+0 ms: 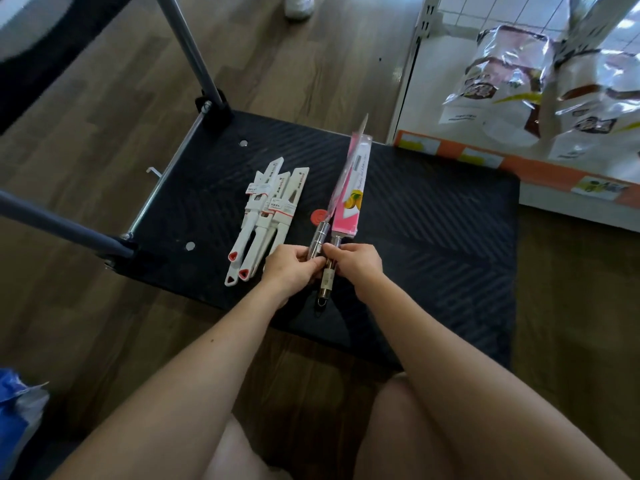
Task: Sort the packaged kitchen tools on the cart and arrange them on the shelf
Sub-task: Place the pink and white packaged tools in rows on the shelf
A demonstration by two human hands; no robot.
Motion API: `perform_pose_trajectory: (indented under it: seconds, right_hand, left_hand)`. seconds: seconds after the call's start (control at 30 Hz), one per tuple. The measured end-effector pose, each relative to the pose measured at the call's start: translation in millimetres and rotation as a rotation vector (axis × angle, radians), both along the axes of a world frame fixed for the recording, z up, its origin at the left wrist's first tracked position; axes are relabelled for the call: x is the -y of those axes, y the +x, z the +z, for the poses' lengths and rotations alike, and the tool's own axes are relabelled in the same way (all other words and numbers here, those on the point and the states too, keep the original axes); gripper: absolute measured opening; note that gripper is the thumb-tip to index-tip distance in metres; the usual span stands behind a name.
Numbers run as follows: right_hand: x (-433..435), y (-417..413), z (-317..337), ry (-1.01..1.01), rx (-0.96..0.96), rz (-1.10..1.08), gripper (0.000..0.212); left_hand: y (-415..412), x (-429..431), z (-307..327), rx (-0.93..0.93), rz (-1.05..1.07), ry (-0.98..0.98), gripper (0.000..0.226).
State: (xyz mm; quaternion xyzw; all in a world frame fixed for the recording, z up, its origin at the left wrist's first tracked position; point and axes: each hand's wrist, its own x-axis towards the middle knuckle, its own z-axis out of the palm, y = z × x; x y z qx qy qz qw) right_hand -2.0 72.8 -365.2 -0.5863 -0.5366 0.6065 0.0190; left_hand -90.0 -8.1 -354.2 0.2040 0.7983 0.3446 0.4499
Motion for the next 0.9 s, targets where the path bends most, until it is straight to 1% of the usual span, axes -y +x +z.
perform_pose_trajectory:
  seconds: [0.13,0.2,0.3,0.43,0.53,0.63,0.73,0.8,0.9]
  right_hand:
    - [-5,26,65,0.059,0.051,-0.003,0.027]
    - [-11,41,112,0.09,0.067,0.01,0.03]
    - [-15,62,194,0.102,0.07,0.013,0.03]
    - [-15,90,303,0.136,0.041,0.029,0.019]
    - [-14,111,383,0.17,0.017,0.03,0.017]
    - [-15,136,460,0.222,0.026,0.028,0.021]
    - [-14,161,526,0.246,-0.002,-0.016,0.03]
    - [-15,177,561,0.27,-0.032,-0.049,0.031]
    - [-17,202,600,0.345,-0.037,-0.039,0.034]
  left_hand:
    - [22,-7,56,0.027,0.065,-0.006,0.009]
    - [35,-13,103,0.062,0.108,0.014,0.011]
    - [52,-15,181,0.144,0.148,0.051,0.007]
    - [75,-15,283,0.171,0.091,0.078,0.007]
    - [92,-16,362,0.169,0.037,0.119,0.008]
    - [110,-16,436,0.186,0.008,0.179,0.013]
    - [128,-19,501,0.194,-0.01,0.215,0.01]
    - [139,-21,537,0.205,0.006,0.249,0.009]
    - [160,-23,578,0.191,0.002,0.288,0.008]
